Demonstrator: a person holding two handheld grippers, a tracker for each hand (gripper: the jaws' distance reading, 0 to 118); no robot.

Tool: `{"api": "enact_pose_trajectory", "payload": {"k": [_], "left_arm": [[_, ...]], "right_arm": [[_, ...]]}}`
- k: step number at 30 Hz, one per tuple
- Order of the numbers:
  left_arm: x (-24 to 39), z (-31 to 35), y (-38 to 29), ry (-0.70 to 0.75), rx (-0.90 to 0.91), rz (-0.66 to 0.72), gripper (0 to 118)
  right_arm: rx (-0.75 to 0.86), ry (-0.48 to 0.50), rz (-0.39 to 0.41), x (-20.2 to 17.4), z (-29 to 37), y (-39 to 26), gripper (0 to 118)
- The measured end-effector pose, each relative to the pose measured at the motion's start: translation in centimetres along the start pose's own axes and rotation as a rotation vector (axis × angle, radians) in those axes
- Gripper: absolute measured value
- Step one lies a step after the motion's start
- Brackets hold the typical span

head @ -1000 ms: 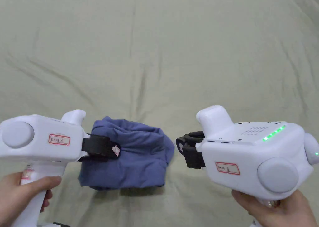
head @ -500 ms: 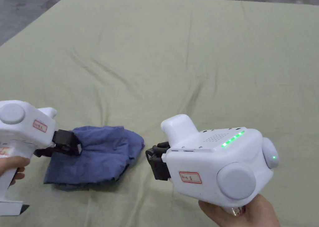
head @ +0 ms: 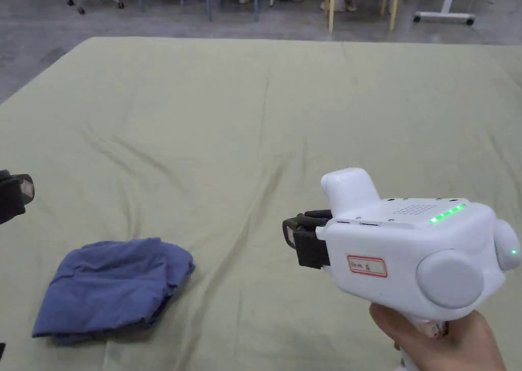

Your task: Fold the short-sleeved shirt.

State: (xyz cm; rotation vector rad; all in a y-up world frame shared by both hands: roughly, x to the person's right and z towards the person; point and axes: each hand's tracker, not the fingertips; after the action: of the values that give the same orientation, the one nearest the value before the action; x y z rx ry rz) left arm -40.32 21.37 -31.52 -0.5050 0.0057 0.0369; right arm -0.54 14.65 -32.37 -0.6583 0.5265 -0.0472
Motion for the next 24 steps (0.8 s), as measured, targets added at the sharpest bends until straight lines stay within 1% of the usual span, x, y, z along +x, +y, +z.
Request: {"api": "enact_pose_trajectory", "payload": {"k": [2, 3, 5, 7, 9, 10, 11, 14, 17, 20, 24], "left_arm": [[4.1, 1.6, 1.1, -0.083, 0.061, 0.01, 0], [5.9, 1.9, 1.6, -0.126, 0.089, -0.025, 0], [11.0, 3.3, 2.4, -0.113, 0.172, -0.108, 0], [15.1, 4.2, 3.3, -0.161, 0.23, -0.16, 0], [19.0, 4.9, 4.5, -0.254, 0.242, -0.138, 0], [20.5, 5.2, 4.9, -0.299, 0.251, -0.132, 0], [21.9, 5.3, 5.3, -0.324, 0.266, -0.131, 0], [26.1, 6.3, 6.0, -0.308, 0.3, -0.19, 0], [28.2, 7.0, 6.5, -0.324, 0.326, -0.212, 0], [29.5, 8.1, 6.8, -0.321, 0.342, -0.224, 0], [29.3, 8.9, 7.2, -0.303, 0.349, -0.2, 0]], "right_arm": [[0.05, -0.052, 0.001, 1.5, 3.2, 0.5, 3], [0.08, -0.094, 0.004, 2.3, 5.2, 0.7, 3], [0.137, -0.163, 0.01, 3.9, 9.0, 1.1, 3], [0.19, -0.241, 0.019, 5.2, 12.8, 1.5, 3], [0.25, -0.344, 0.028, 6.7, 16.8, 1.8, 3], [0.276, -0.38, 0.034, 7.2, 18.3, 1.9, 3], [0.306, -0.429, 0.034, 7.9, 20.2, 2.0, 3], [0.373, -0.546, 0.038, 9.8, 24.7, 2.1, 3], [0.446, -0.647, 0.044, 11.0, 28.2, 2.1, 3], [0.49, -0.706, 0.034, 11.9, 30.3, 2.1, 3], [0.518, -0.698, 0.014, 12.2, 31.3, 1.9, 3]]}}
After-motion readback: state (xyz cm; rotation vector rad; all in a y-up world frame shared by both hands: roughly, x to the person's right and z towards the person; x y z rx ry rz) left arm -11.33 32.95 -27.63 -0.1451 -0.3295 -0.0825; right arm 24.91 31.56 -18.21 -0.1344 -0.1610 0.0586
